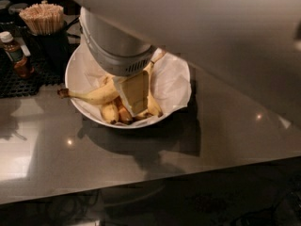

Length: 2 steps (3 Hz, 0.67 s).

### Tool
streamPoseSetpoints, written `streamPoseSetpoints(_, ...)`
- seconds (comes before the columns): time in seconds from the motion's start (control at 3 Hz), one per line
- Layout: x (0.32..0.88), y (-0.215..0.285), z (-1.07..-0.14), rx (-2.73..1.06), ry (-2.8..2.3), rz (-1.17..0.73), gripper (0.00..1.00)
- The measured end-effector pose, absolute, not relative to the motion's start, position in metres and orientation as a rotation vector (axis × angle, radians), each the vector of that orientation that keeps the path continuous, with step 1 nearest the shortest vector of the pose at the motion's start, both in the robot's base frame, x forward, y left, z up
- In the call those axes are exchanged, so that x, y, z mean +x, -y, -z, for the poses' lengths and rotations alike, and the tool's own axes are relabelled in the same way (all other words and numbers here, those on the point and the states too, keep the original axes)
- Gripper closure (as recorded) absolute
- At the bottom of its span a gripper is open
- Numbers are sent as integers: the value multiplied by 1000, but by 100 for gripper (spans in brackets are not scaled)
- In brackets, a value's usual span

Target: Pick banana from white bowl

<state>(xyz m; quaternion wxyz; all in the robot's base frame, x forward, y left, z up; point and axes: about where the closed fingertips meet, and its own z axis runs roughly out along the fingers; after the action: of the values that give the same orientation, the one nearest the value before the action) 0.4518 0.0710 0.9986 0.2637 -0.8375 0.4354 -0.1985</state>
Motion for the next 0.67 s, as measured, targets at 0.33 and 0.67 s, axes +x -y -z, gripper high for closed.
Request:
streamPoseSetpoints(0.33,452,-75,-997,-2243,-1149,442,0)
streamPoseSetpoints(0.67,499,-51,-972,-2130,-1147,278,0)
